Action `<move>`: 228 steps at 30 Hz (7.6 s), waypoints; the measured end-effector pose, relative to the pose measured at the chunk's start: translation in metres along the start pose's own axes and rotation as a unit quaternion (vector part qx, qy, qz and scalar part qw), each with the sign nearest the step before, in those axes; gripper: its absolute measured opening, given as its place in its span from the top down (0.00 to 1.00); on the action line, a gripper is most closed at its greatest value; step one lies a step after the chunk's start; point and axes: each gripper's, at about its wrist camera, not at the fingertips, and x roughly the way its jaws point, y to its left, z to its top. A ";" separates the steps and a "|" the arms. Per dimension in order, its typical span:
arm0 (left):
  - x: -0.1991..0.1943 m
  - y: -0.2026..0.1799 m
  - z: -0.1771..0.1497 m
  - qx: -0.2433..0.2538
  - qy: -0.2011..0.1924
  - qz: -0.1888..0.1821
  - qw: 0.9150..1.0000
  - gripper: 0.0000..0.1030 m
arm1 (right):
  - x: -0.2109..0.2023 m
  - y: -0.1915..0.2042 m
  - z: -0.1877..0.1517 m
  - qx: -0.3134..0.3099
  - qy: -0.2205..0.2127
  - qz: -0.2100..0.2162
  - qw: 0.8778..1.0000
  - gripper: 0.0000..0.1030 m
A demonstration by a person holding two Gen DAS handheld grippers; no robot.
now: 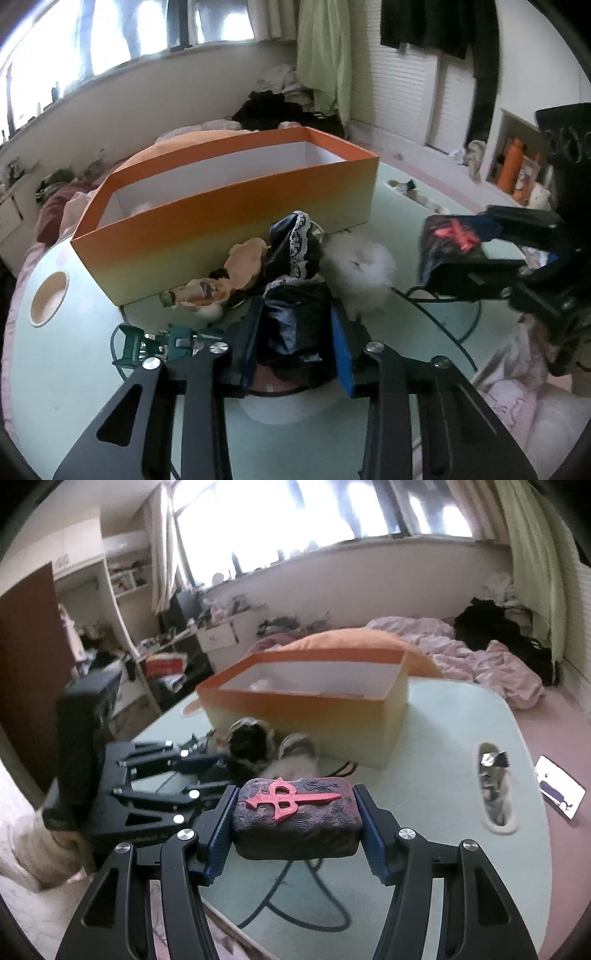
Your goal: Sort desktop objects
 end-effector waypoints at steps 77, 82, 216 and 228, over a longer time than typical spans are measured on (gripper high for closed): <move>-0.022 0.032 -0.041 -0.076 -0.022 0.089 0.993 0.00 | 0.045 0.034 -0.030 -0.050 0.040 -0.104 0.993 0.00; -0.022 0.032 -0.041 -0.076 -0.022 0.089 0.993 0.00 | 0.045 0.034 -0.031 -0.050 0.040 -0.104 0.993 0.00; -0.010 0.033 -0.033 -0.093 0.011 0.097 0.991 0.00 | 0.045 0.010 -0.013 0.015 0.064 -0.175 0.982 0.00; -0.008 0.030 -0.031 -0.083 0.009 0.087 0.993 0.00 | 0.045 0.005 -0.014 0.010 0.059 -0.172 0.983 0.00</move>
